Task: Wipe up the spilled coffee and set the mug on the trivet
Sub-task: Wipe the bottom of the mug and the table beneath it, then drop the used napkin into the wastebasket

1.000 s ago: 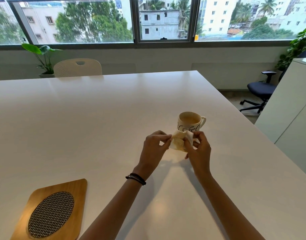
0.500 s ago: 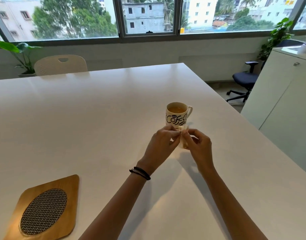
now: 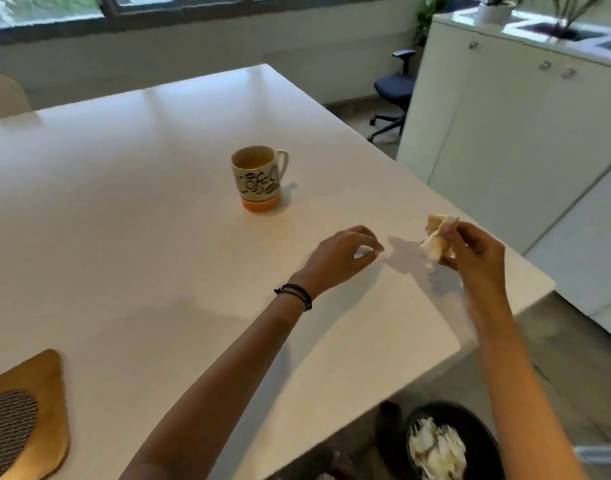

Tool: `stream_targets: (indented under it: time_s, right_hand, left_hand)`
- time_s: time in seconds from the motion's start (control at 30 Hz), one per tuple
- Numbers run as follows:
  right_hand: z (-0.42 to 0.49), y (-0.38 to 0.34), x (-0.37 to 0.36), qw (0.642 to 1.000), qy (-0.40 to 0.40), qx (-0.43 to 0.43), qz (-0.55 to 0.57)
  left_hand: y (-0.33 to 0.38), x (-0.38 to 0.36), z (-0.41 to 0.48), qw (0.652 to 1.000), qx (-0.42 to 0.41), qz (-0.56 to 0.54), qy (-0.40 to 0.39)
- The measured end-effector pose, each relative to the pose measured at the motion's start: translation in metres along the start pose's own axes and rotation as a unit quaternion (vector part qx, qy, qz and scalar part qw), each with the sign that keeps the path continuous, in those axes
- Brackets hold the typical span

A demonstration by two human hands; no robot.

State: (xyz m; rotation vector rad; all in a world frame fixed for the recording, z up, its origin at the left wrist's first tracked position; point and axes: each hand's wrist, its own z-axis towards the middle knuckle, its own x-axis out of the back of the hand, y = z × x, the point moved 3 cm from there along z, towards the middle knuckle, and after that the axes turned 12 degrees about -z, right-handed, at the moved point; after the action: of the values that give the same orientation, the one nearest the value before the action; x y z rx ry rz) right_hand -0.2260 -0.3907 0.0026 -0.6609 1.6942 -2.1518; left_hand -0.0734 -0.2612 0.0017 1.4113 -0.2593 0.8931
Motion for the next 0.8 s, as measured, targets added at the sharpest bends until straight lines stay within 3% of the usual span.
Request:
stream_targets:
  time_s: [0.2, 0.33, 0.47, 0.63, 0.8]
  right_hand:
    - [-0.038, 0.040, 0.104, 0.977, 0.188, -0.058, 0.078]
    - [-0.073, 0.097, 0.148, 0.926, 0.270, -0.138, 0.224]
    - [-0.119, 0.172, 0.155, 0.853, 0.290, -0.263, 0.345]
    - [-0.197, 0.254, 0.129, 0.782, 0.335, -0.442, 0.284]
    - [-0.277, 0.301, 0.103, 0.722, 0.278, -0.585, 0.242]
  left_hand:
    - [0.013, -0.061, 0.043, 0.992, -0.017, -0.021, -0.123]
    - [0.019, -0.077, 0.059, 0.992, -0.022, -0.020, -0.123]
    - [0.018, -0.082, 0.064, 0.995, -0.035, -0.011, -0.097]
    - [0.015, -0.082, 0.064, 0.995, -0.032, -0.009, -0.090]
    - [0.014, -0.084, 0.064, 0.997, -0.035, -0.002, -0.076]
